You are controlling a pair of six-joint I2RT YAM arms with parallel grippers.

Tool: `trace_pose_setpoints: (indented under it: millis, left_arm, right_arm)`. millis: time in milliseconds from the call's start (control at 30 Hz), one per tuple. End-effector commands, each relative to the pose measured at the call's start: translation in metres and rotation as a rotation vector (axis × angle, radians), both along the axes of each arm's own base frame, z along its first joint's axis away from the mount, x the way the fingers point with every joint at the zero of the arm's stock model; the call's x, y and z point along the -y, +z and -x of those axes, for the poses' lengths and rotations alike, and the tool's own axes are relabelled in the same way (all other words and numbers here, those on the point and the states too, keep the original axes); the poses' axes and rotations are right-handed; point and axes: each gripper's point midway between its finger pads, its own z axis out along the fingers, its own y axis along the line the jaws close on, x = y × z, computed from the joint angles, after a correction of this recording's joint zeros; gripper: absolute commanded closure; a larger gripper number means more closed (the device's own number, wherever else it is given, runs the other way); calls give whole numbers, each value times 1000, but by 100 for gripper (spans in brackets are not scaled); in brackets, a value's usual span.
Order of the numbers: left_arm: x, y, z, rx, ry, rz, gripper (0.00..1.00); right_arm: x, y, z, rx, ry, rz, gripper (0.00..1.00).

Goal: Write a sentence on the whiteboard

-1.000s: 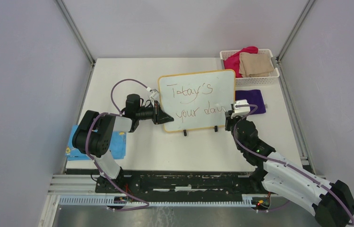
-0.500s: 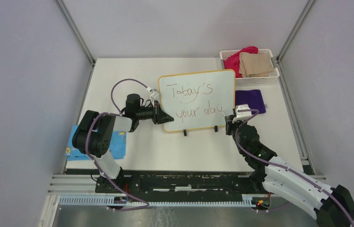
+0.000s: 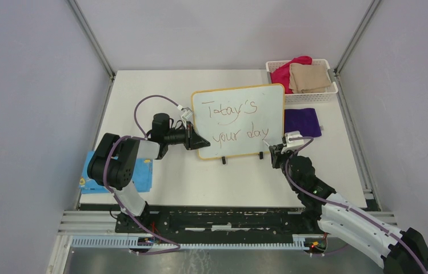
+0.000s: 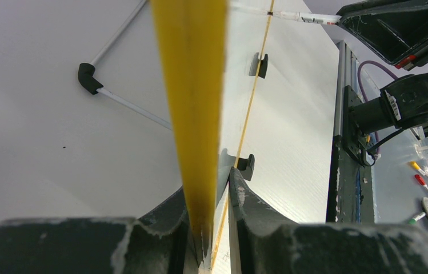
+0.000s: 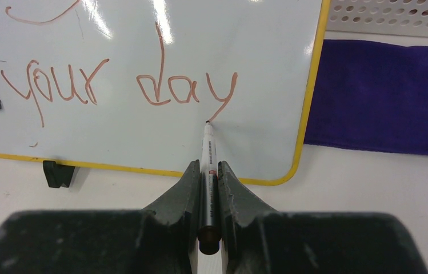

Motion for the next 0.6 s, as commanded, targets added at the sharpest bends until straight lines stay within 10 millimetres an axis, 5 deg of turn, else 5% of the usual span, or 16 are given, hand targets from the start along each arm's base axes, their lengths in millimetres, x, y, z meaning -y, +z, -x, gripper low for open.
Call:
trace_pose_setpoints:
  millis: [0, 567]
  left_arm:
    - [-7, -51, 18, -157, 41, -132, 98]
    - [-7, -50, 18, -155, 41, -133, 98]
  right_arm:
    - [-10, -11, 6, -26, 55, -22, 100]
    - [-57, 6, 3, -18, 217, -122, 100]
